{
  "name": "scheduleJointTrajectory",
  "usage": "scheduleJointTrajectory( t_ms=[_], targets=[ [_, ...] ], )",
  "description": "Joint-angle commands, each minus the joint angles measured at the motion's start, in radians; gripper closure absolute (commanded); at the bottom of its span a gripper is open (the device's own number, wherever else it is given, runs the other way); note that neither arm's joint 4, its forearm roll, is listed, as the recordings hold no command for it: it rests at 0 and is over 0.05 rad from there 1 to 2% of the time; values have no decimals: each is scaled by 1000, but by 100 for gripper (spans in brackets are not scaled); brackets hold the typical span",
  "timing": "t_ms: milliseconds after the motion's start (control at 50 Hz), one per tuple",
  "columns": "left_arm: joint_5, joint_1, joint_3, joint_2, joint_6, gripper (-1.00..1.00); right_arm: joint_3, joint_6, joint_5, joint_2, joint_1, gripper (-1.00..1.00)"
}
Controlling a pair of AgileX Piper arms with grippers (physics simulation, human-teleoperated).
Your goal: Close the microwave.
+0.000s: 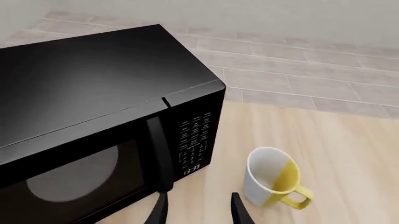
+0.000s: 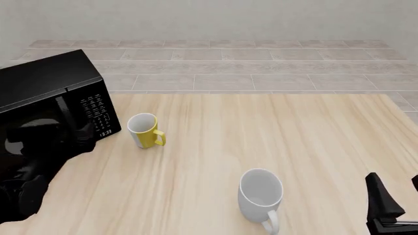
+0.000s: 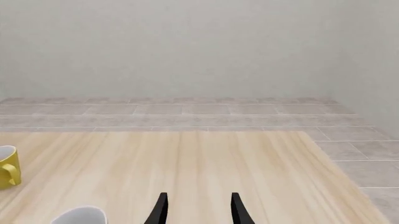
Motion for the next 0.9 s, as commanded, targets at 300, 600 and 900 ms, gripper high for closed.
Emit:
scheduleJointTrajectory(
  t_ms=[300,600,900],
  targets=[
    [160,-91,112,-335,1,-100,1,-3,-11,13,4,-100],
    [343,-146,143,-592,2,-100,3,-9,-2,6,4,-100],
    [535,-168,130,-805,10,-100,13,-5,-23,25,5,-100]
  ],
)
